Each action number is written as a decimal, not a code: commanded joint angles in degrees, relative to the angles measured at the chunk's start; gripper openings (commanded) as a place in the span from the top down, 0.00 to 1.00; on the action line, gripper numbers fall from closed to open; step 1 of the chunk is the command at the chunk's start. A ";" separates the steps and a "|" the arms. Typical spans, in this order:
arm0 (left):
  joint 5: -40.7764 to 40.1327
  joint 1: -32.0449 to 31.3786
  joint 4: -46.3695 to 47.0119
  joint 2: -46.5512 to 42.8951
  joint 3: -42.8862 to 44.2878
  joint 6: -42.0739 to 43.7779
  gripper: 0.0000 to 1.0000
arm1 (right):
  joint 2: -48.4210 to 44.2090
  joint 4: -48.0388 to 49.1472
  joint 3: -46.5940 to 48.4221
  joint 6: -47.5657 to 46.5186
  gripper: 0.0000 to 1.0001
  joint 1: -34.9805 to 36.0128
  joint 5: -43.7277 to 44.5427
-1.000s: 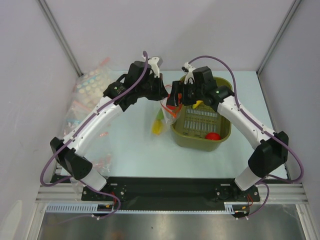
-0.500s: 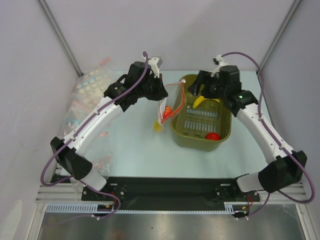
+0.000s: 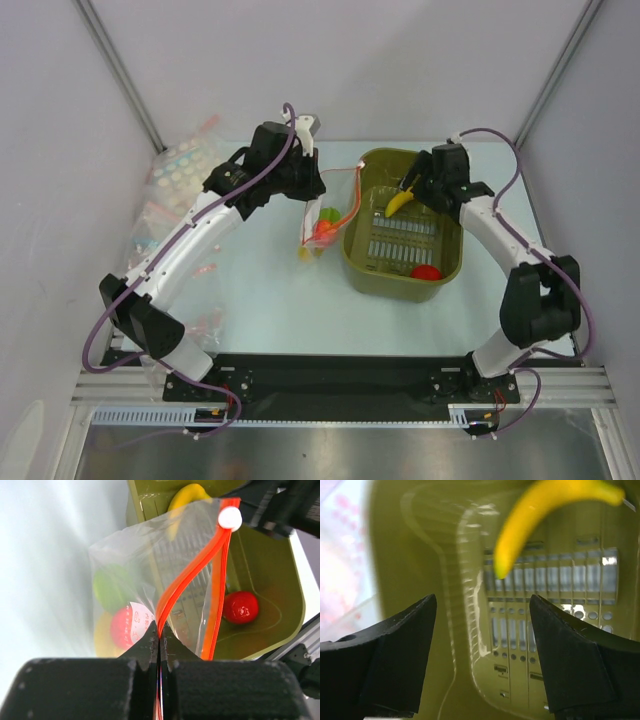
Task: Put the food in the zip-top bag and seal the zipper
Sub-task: Pick up the fake fruit from the bin.
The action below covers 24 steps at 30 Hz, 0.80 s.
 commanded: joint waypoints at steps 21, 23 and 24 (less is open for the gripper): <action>2.74 1.01 1.68 -2.70 -2.48 7.60 1.00 | 28.18 -1.34 15.95 16.93 0.16 1.82 20.79; 2.91 1.19 1.68 -2.79 -3.09 7.77 1.00 | 30.29 -2.22 17.89 15.88 0.21 2.00 21.31; 2.91 1.28 1.77 -2.87 -3.44 7.86 1.00 | 30.91 -2.83 18.50 15.44 0.26 2.26 21.40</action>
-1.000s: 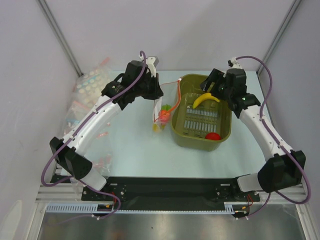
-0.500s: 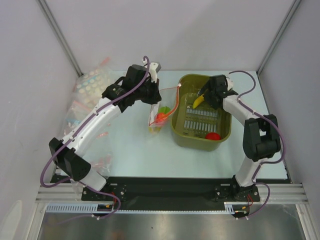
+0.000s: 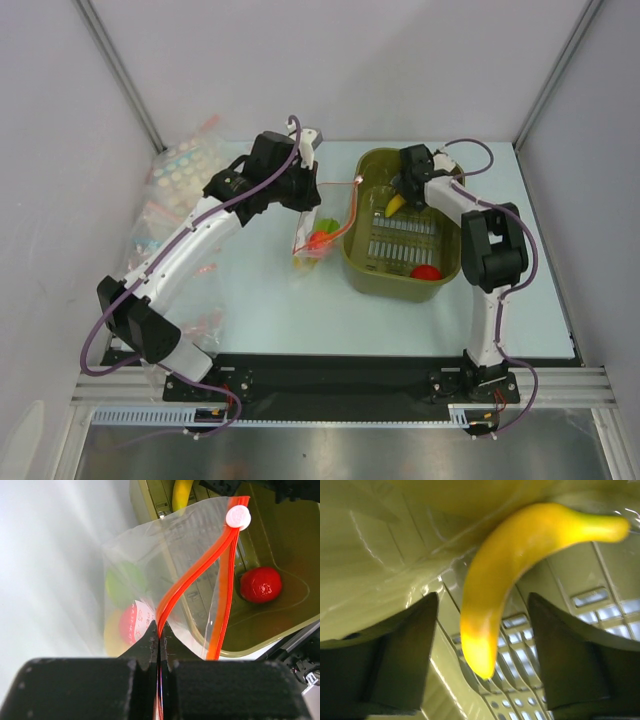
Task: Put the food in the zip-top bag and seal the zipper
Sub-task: Pick up the fake fruit from the bin.
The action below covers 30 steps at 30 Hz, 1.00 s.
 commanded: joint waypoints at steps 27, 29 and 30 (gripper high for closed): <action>3.62 0.95 5.15 3.53 -0.09 -2.36 1.00 | -31.72 10.86 -10.81 -21.55 0.70 4.42 -22.57; 3.98 0.95 5.33 3.71 -0.18 -3.24 1.00 | -34.61 11.31 -11.07 -21.99 0.69 5.82 -24.33; 4.15 0.95 5.50 3.79 -0.18 -3.85 1.00 | -35.50 11.66 -11.25 -21.82 0.69 6.18 -24.95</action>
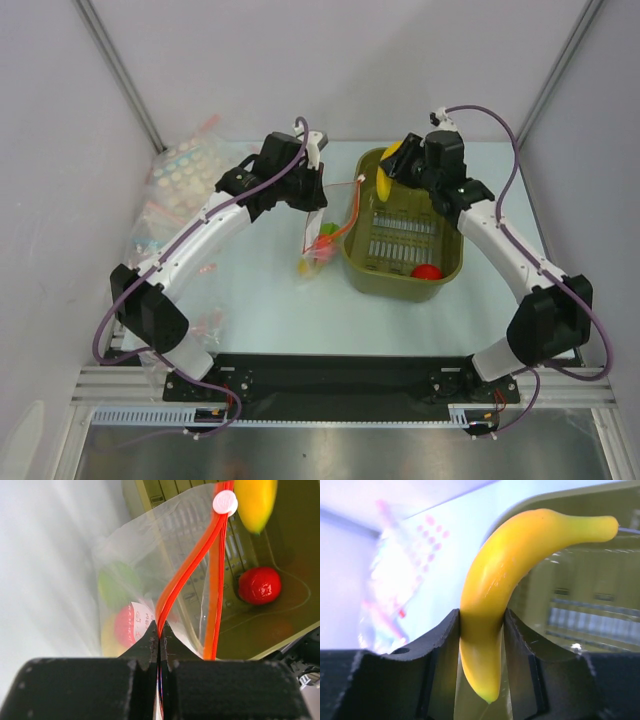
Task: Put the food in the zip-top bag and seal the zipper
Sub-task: Pick up the fake fruit from the bin, then place the fake fruit in the zipper food storage bag.
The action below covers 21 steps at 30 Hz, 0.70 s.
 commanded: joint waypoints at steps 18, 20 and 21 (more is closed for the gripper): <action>6.45 0.91 4.52 -0.45 3.75 -10.30 1.00 | -11.15 9.79 -1.38 -2.73 0.71 13.71 -8.38; 7.85 1.35 4.52 -0.27 4.54 -11.18 1.00 | -11.68 11.27 -2.60 -3.61 0.71 15.12 -7.59; 8.29 1.43 4.44 -0.18 4.89 -12.05 1.00 | -11.76 11.29 -3.31 -4.48 0.71 15.73 -7.07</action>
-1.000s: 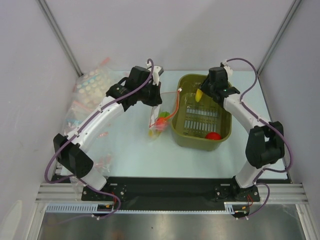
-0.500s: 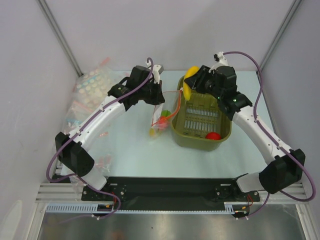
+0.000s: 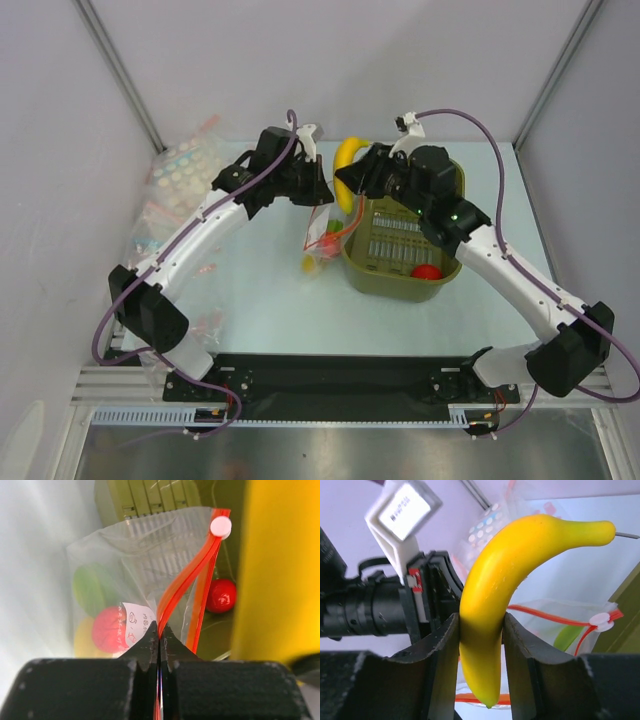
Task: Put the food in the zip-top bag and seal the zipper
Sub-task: Place the fake fruit in the zipper food storage bag.
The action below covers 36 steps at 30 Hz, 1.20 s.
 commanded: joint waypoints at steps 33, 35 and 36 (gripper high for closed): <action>15.11 3.59 3.72 -2.23 7.80 -13.71 1.00 | -5.80 50.37 -24.57 -14.41 0.75 5.16 2.41; 15.37 3.86 4.07 -2.66 8.24 -14.76 1.00 | -5.71 51.51 -25.36 -14.76 0.75 5.33 2.15; 15.55 4.12 3.99 -2.84 8.68 -14.94 1.00 | -5.80 51.86 -26.23 -14.76 0.75 5.33 1.71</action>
